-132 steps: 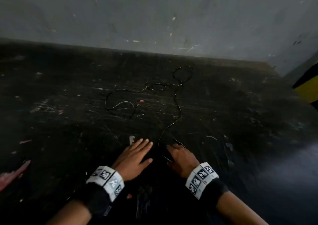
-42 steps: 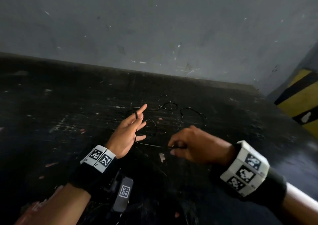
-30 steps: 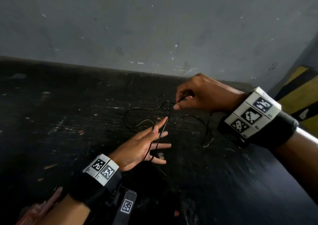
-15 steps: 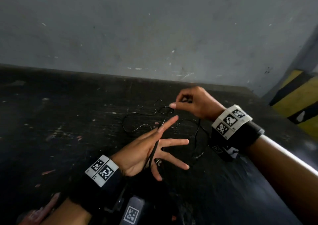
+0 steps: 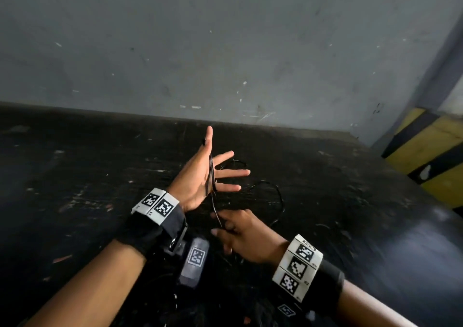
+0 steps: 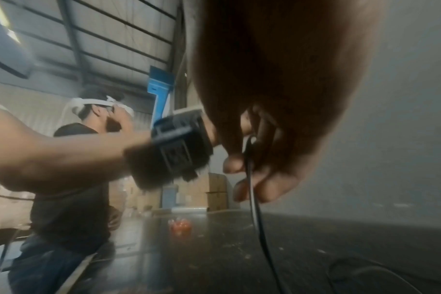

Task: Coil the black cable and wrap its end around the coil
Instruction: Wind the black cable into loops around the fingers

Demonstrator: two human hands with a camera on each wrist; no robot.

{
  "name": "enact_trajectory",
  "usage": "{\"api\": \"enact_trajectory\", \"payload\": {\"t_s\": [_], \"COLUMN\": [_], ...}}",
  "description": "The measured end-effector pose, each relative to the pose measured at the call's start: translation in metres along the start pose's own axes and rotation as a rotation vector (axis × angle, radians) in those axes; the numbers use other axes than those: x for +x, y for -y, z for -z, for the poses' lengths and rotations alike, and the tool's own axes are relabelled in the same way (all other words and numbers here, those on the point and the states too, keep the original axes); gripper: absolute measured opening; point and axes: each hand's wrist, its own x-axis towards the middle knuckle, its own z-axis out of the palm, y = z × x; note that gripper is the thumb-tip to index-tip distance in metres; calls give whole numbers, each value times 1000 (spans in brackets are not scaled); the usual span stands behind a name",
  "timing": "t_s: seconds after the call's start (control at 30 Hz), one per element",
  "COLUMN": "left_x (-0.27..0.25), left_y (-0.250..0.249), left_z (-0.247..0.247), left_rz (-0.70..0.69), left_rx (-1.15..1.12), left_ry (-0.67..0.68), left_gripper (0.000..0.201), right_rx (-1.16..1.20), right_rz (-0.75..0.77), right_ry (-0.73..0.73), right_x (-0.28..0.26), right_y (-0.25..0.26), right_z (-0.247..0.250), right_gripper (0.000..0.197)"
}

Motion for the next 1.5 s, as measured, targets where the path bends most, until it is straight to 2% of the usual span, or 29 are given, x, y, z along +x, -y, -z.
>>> {"api": "enact_trajectory", "payload": {"t_s": [0.13, 0.27, 0.37, 0.47, 0.57, 0.67, 0.73, 0.83, 0.97, 1.03, 1.07, 1.2, 1.27, 1.4, 1.5], "left_x": [-2, -16, -29, -39, -46, -53, -56, -56, -53, -46, -42, -13, 2, 21, 26], "left_y": [15, 27, 35, 39, 35, 29, 25, 18, 10, 6, 4, -12, -21, -31, -27], "left_z": [11, 22, 20, 9, 3, 2, 1, -2, -12, -17, -18, -22, -23, -24, -22], "left_rz": [47, 120, 202, 275, 344, 418, 432, 395, 356, 305, 273, 123, 69, -32, -58], "left_rx": [219, 464, 529, 536, 520, 459, 381, 260, 127, 31, -22, -117, -120, -37, 22], "left_ry": [-54, -32, 93, 226, 304, 375, 423, 489, 552, 532, 505, 315, 235, 119, 74], "left_gripper": [52, 57, 51, 52, 47, 50, 49, 47, 46, 47, 47, 47, 47, 46, 47], "right_rx": [-192, -349, -399, -515, -606, -652, -604, -557, -420, -371, -329, -125, -112, -18, -23], "right_rz": [-39, -68, -104, -52, 1, 85, 138, 183, 183, 198, 193, 153, 126, -3, -26], "right_ry": [89, 240, 330, 339, 283, 147, 56, -40, -157, -224, -240, -271, -222, -33, 69], "right_x": [-5, -10, -3, 15, 31, 38, 39, 41, 45, 40, 36, 23, 20, 11, 3], "right_y": [29, 55, 65, 70, 73, 77, 71, 45, 3, -13, -19, -27, -21, 3, 20], "right_z": [23, 65, 97, 123, 145, 174, 187, 187, 161, 138, 122, 72, 55, 42, 44], "right_gripper": [15, 15, 11, 10, 19, 26, 27, 28, 42, 52, 49, 24, 13, 14, 13]}}
